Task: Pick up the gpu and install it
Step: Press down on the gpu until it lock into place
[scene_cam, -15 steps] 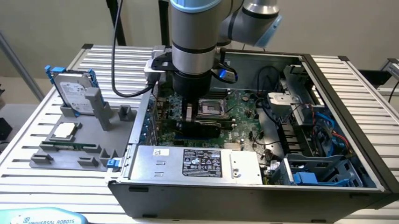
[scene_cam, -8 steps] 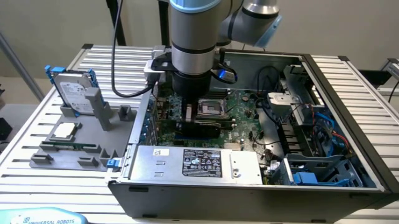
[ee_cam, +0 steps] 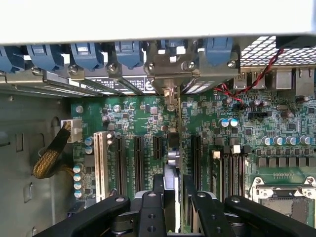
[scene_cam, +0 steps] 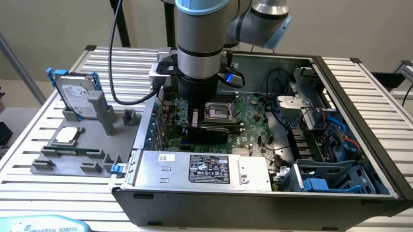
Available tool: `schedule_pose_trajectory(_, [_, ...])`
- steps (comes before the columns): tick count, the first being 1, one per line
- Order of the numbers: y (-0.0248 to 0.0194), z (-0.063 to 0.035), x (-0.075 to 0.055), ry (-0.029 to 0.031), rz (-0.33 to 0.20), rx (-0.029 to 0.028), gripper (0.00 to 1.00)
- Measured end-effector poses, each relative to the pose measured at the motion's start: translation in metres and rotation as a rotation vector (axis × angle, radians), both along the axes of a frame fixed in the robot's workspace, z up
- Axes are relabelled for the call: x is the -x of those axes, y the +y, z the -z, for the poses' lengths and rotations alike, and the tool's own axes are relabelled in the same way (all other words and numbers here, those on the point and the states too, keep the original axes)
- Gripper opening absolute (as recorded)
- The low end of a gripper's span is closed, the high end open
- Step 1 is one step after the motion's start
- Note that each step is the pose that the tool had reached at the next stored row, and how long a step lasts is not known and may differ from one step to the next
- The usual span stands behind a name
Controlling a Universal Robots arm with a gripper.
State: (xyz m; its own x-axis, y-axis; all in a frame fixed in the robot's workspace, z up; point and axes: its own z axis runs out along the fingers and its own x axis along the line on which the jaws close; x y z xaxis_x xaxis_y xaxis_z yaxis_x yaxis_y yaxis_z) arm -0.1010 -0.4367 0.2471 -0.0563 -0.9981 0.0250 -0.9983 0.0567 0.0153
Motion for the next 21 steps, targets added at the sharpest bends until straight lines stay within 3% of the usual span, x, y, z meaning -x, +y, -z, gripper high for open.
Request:
schedule_pose_trajectory(8, [0.0001, 0.0005, 0.0, -0.0002, 0.001, -0.0009, 0.27])
schedule_pose_trajectory(10, [0.0001, 0.0, 0.0, -0.0002, 0.0, -0.0004, 0.33])
schedule_pose_trajectory(11, [0.0001, -0.0003, 0.0, -0.0003, 0.0, -0.0005, 0.41])
schedule_pose_trajectory(13, [0.0002, -0.0025, 0.0, -0.0001, 0.0, -0.0003, 0.41])
schedule_pose_trajectory(21, [0.0015, -0.035, 0.0, -0.0002, 0.0, -0.0004, 0.41])
